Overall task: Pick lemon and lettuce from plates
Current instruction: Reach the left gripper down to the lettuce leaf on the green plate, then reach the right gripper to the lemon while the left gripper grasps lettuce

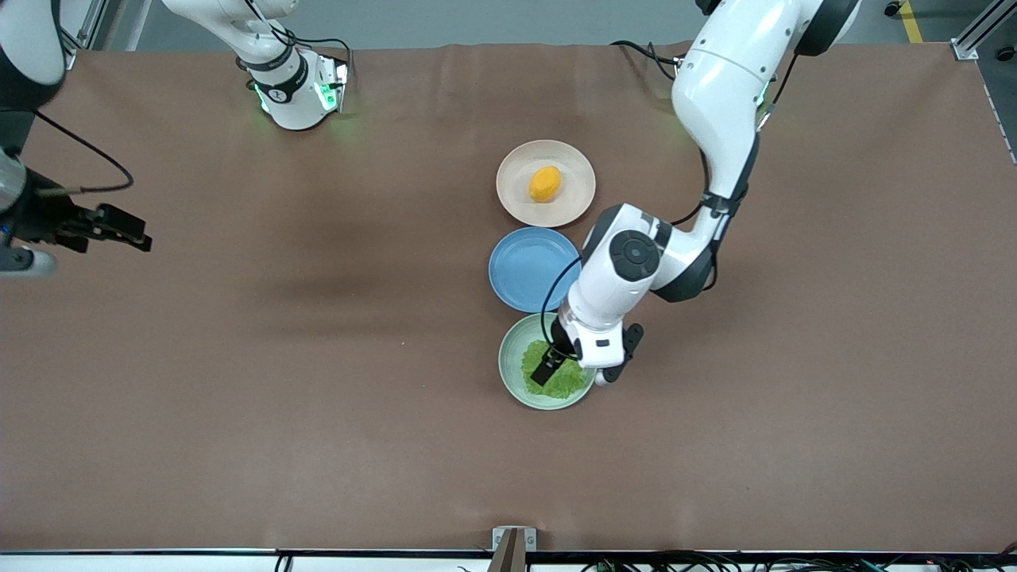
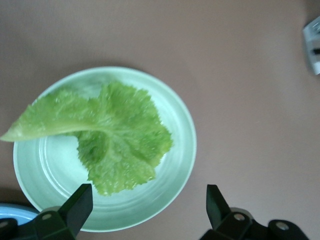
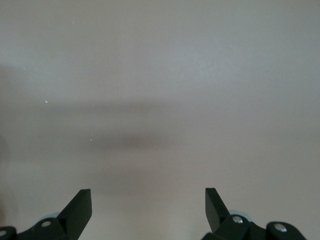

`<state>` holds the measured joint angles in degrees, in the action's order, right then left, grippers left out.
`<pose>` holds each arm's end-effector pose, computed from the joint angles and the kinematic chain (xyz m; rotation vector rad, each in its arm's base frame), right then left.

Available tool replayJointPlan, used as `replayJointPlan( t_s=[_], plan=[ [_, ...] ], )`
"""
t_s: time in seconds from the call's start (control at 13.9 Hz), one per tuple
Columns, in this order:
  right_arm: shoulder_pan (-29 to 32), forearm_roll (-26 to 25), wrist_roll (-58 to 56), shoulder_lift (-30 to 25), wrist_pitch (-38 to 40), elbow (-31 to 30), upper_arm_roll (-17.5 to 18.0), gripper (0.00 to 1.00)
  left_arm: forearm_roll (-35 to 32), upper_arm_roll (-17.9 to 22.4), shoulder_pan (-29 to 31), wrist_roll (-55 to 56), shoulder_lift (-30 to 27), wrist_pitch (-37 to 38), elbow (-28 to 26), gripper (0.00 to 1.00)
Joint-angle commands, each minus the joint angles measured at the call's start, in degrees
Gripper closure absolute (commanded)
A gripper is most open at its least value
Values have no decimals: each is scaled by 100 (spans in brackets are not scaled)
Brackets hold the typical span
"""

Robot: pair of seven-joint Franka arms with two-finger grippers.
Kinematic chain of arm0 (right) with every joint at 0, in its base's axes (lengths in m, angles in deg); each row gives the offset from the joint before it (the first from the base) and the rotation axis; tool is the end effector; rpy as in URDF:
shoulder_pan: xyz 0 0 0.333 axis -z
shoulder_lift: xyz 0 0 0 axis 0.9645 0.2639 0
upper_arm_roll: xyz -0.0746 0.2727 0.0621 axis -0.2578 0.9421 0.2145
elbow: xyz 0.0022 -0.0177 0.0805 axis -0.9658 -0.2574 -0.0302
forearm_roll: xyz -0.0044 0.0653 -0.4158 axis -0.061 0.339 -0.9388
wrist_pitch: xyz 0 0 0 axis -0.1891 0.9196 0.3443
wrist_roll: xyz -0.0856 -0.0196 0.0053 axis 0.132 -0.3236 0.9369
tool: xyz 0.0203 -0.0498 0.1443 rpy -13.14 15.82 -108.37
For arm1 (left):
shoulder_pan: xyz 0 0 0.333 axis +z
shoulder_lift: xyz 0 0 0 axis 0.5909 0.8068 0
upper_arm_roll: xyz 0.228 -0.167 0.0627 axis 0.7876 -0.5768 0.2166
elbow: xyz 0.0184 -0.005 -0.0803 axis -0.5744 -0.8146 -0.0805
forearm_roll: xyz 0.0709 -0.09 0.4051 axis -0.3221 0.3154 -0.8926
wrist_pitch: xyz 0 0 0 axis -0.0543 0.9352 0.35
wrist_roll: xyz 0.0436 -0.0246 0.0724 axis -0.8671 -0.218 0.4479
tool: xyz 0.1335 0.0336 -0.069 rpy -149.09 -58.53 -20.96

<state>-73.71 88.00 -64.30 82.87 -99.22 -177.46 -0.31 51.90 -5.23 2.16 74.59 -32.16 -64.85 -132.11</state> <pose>0.6021 -0.0274 0.4589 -3.1073 0.0052 0.1426 0.6372 -0.4422 0.1791 2.5015 1.2724 0.0600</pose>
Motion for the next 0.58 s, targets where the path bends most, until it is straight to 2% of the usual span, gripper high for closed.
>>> replayJointPlan(
  t_s=[0.0,0.14,0.36,0.5],
  plan=[
    [-45,-2,125,389,48,48,41,0,79,41,-101,-2,247,-20,128,1],
    [-343,15,1254,380,92,-5,59,0,69,50,-153,-160,353,-11,111,1],
    [-1151,103,3012,178,180,-171,76,0,61,50,-180,-204,494,15,102,1],
    [-1704,357,3831,-15,215,-347,76,0,61,50,-180,-204,503,33,41,4]
  ],
)
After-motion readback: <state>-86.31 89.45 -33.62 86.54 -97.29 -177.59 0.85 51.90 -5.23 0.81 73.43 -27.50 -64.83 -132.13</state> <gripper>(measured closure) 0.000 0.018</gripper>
